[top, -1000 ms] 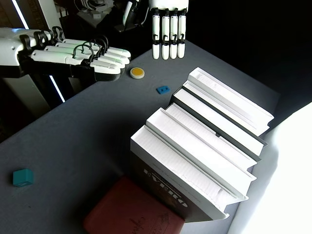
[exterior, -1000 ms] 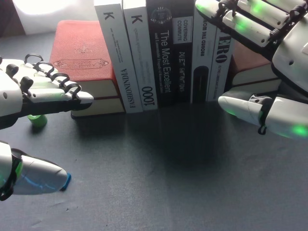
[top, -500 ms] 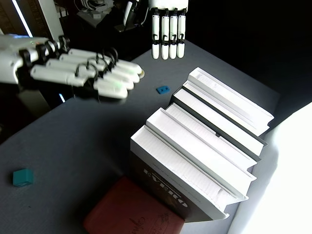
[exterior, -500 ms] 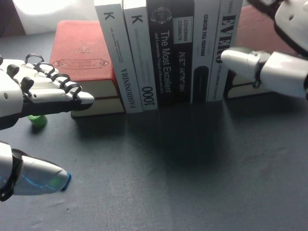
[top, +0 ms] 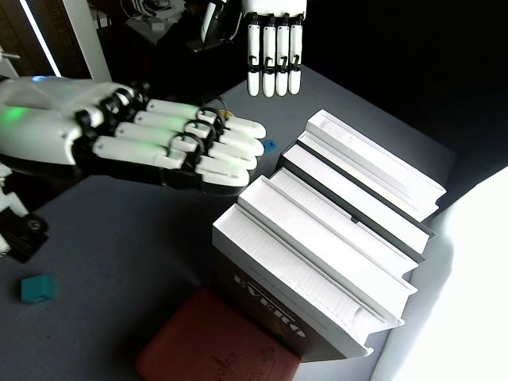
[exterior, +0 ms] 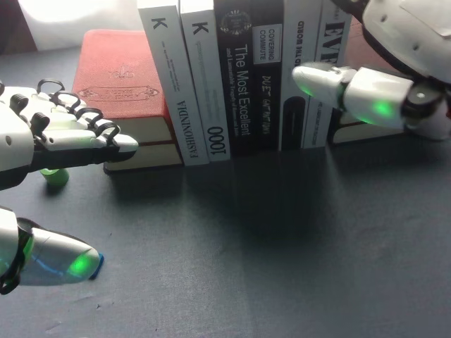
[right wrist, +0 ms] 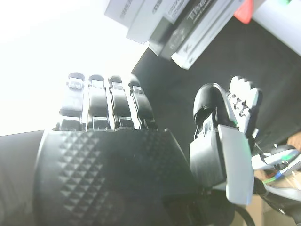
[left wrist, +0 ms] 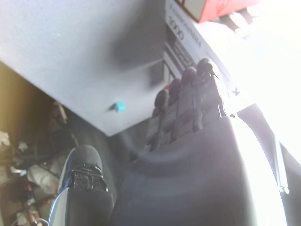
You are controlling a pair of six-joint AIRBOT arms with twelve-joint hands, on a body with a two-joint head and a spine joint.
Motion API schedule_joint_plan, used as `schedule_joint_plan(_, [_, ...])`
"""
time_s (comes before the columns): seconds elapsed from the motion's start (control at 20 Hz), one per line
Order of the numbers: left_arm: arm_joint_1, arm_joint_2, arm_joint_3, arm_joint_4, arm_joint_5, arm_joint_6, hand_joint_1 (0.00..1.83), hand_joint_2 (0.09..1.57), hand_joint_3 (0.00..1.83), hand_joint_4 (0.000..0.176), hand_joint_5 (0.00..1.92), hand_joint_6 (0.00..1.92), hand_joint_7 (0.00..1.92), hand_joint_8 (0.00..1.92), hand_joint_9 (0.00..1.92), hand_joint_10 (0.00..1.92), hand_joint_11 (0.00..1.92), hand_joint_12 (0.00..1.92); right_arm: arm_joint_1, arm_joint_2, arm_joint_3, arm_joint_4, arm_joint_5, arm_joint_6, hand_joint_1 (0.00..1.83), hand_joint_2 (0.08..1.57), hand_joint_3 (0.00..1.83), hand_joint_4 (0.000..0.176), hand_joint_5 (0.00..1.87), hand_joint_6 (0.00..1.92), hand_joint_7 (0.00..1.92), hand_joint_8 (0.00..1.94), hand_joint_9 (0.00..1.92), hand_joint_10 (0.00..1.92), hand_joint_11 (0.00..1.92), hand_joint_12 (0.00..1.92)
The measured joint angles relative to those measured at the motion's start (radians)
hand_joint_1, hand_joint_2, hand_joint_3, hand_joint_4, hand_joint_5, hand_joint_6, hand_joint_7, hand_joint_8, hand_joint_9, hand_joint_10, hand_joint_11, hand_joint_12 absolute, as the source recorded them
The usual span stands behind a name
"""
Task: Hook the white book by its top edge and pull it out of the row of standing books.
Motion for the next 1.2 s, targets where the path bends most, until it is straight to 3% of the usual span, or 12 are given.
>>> schedule_joint_plan(0.1, [0.000, 0.000, 0.000, 0.000, 0.000, 0.000, 0.00, 1.21, 0.02, 0.000, 0.02, 0.01, 0.00, 0.00, 0.00, 0.00, 0.00, 0.00, 0.004, -0.029, 0.027, 0.011, 0.003, -0.005, 0.13, 1.27, 0.00, 0.000, 0.00, 0.00, 0.00, 0.00, 0.00, 0.00, 0.00, 0.00])
schedule_joint_plan(0.5, [0.000, 0.000, 0.000, 0.000, 0.000, 0.000, 0.00, 1.21, 0.01, 0.000, 0.01, 0.00, 0.00, 0.00, 0.00, 0.00, 0.00, 0.00, 0.008, -0.079, 0.086, 0.056, 0.000, -0.019, 0.16, 1.29, 0.00, 0.000, 0.00, 0.00, 0.00, 0.00, 0.00, 0.00, 0.00, 0.00])
schedule_joint_plan(1.2, [0.001, 0.000, 0.000, 0.000, 0.000, 0.000, 0.00, 1.24, 0.01, 0.000, 0.02, 0.00, 0.00, 0.00, 0.00, 0.00, 0.00, 0.00, -0.010, -0.095, 0.094, 0.131, 0.012, -0.095, 0.18, 1.29, 0.00, 0.000, 0.03, 0.00, 0.00, 0.00, 0.00, 0.00, 0.00, 0.00])
